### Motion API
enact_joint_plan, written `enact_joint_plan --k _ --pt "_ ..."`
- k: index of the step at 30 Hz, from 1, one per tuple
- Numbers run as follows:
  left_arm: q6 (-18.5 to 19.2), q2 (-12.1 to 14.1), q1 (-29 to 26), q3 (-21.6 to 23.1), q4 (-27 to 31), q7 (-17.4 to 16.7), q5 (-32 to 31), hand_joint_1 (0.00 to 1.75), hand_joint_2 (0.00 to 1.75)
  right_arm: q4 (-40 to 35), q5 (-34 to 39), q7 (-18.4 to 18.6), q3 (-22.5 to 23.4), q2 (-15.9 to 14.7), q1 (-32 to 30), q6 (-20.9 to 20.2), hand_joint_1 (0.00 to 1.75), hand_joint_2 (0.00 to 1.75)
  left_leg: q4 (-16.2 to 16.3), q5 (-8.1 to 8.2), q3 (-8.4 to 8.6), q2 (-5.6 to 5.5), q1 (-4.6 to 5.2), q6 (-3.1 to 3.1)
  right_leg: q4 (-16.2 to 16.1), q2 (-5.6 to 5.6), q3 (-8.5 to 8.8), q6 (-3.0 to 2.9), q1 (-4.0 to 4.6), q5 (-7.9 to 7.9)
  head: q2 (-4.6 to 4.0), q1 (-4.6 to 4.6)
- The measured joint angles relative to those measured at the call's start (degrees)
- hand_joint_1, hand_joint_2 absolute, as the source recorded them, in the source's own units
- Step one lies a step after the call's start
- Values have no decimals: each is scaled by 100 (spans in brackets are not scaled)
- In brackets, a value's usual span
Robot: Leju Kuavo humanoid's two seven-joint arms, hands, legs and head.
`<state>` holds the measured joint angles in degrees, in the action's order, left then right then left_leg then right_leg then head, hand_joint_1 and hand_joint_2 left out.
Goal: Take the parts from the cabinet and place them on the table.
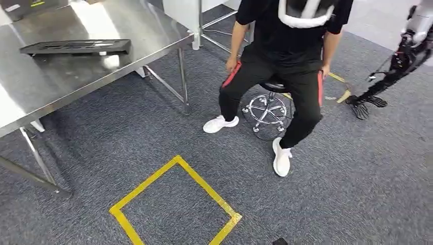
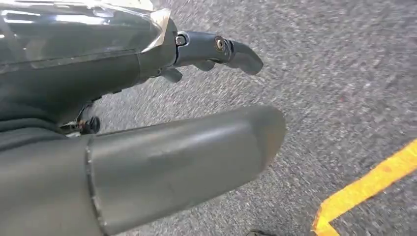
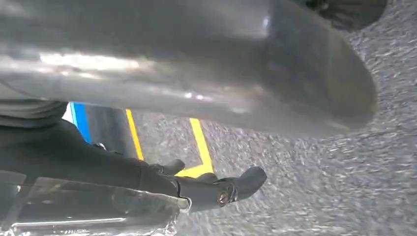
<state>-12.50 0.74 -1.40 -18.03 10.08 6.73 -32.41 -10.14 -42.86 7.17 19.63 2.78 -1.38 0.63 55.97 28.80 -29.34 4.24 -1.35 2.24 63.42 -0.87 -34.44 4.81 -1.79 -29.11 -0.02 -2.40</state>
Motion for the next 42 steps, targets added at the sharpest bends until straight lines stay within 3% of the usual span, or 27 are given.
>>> enact_joint_plan --k 1,2,6,7,9,11,13,15,16,17,19,21,22,23,24,26,27,29,31,32,33,36,37,38,39,41,42 --pt "-24 9 1 -2 2 -39 -4 0 0 0 15 0 0 7 7 -4 0 0 12 14 25 55 11 -47 -532 -247 326 45 -7 137 0 -2" --pt "-44 46 -7 -2 0 -85 -17 0 0 2 43 0 0 42 39 -9 0 0 40 46 13 110 65 -105 -733 -437 412 -1 33 116 0 -22" --pt "24 61 6 46 2 -190 -155 0 0 24 210 9 31 98 -5 35 0 0 -1 38 84 302 35 -228 -697 -150 336 -180 72 168 0 24" --pt "54 74 16 61 7 -190 -179 0 0 26 221 9 37 122 -24 55 0 0 63 127 66 161 -7 -279 -724 -78 374 -237 -39 194 0 42" --pt "77 107 4 94 4 -181 -190 0 0 28 232 7 52 157 -12 94 0 0 724 596 -227 -278 -11 -258 -720 11 338 -363 9 225 0 53" --pt "138 129 -22 105 4 -129 -219 0 0 28 258 -15 66 184 -9 140 0 0 1676 999 -660 -423 0 -250 -716 158 314 -395 63 237 0 57" --pt "184 142 -29 122 4 56 -169 0 0 31 256 -65 72 184 -42 227 0 0 1802 885 -738 -441 -1 -228 -710 304 322 -395 90 239 0 55" --pt "175 153 -25 127 7 237 -107 0 0 31 273 -105 85 168 -45 267 0 0 986 360 -347 -480 -5 -190 -680 470 336 -391 91 237 0 55" --pt "168 155 -23 127 7 362 -61 0 0 31 295 -122 96 155 -34 282 0 0 495 122 -110 -661 -21 -174 -650 547 329 -387 91 235 0 55" --pt "173 160 -17 125 4 477 -46 0 0 31 317 -140 114 142 -23 295 0 0 292 159 -19 -1002 -37 -154 -608 614 286 -377 111 232 0 52" --pt "239 151 6 131 4 643 -39 0 0 31 378 -173 173 116 2 315 0 0 238 161 -40 -923 1 -159 -570 723 174 -281 107 262 0 50" --pt "280 138 60 131 9 715 -44 0 0 33 417 -177 230 107 -28 330 0 0 214 110 -60 -802 37 -71 -610 862 124 -176 77 323 0 50" --pt "317 109 91 131 9 746 -57 0 0 33 437 -177 249 72 -32 350 0 0 151 60 -49 -691 -30 -5 -546 797 63 -159 98 300 0 52" --pt "369 111 108 131 9 773 -79 0 0 33 470 -177 273 92 -27 354 0 0 123 45 -36 -639 -5 17 -394 482 -17 -160 135 208 0 33" --pt "405 111 114 131 9 794 -107 0 0 33 492 -177 302 90 7 361 0 0 123 37 -44 -535 -2 43 -24 310 -214 -190 132 20 0 -9" --pt "457 96 124 131 9 796 -133 0 0 31 520 -199 350 70 62 369 0 0 124 37 -67 -333 31 46 919 184 -657 -219 106 -337 0 -7" --pt "477 92 146 131 9 789 -138 0 0 33 527 -210 369 63 65 369 0 0 126 37 -73 -253 32 46 1190 160 -768 -192 95 -396 0 -7" --pt "470 76 214 131 9 723 -146 0 0 31 527 -223 411 33 67 367 0 0 127 39 -68 -114 20 42 892 120 -564 -87 61 -238 0 -7" --pt "470 48 276 131 9 689 -146 0 0 31 533 -232 454 -11 100 367 0 0 127 53 -44 1 8 14 -125 -53 19 22 34 97 0 -9" --pt "468 50 297 131 11 673 -144 0 0 31 535 -234 470 -13 130 367 0 0 130 69 -25 59 39 -22 -575 -366 297 19 42 174 0 -13" --pt "468 46 298 131 11 669 -144 0 0 31 535 -238 477 -37 172 367 0 0 153 97 -32 115 78 -72 -639 -330 323 -51 119 191 0 -15" --pt "468 39 367 131 13 645 -144 0 0 33 544 -249 501 -50 133 367 0 0 113 74 13 263 67 -147 -629 -156 233 -151 134 218 0 20" --pt "472 24 378 133 24 645 -144 0 0 33 555 -256 503 -57 134 367 0 0 119 107 9 230 41 -194 -662 -104 274 -221 69 245 0 20" --pt "485 24 394 136 24 649 -144 0 0 33 590 -262 512 -50 127 367 0 0 260 238 -36 -96 12 -222 -672 -40 272 -254 24 254 0 37" --pt "492 18 390 140 24 656 -144 0 0 33 616 -275 522 -52 142 367 0 0 577 460 -174 -278 9 -211 -671 3 264 -337 24 265 0 41" --pt "514 20 351 140 22 654 -146 0 0 33 636 -275 571 -59 167 365 0 0 1549 918 -626 -427 15 -208 -671 142 254 -387 54 268 0 48" --pt "544 15 340 140 20 643 -164 0 0 33 638 -271 599 -66 164 361 0 0 1893 1000 -807 -442 14 -211 -670 222 255 -387 70 268 0 46"
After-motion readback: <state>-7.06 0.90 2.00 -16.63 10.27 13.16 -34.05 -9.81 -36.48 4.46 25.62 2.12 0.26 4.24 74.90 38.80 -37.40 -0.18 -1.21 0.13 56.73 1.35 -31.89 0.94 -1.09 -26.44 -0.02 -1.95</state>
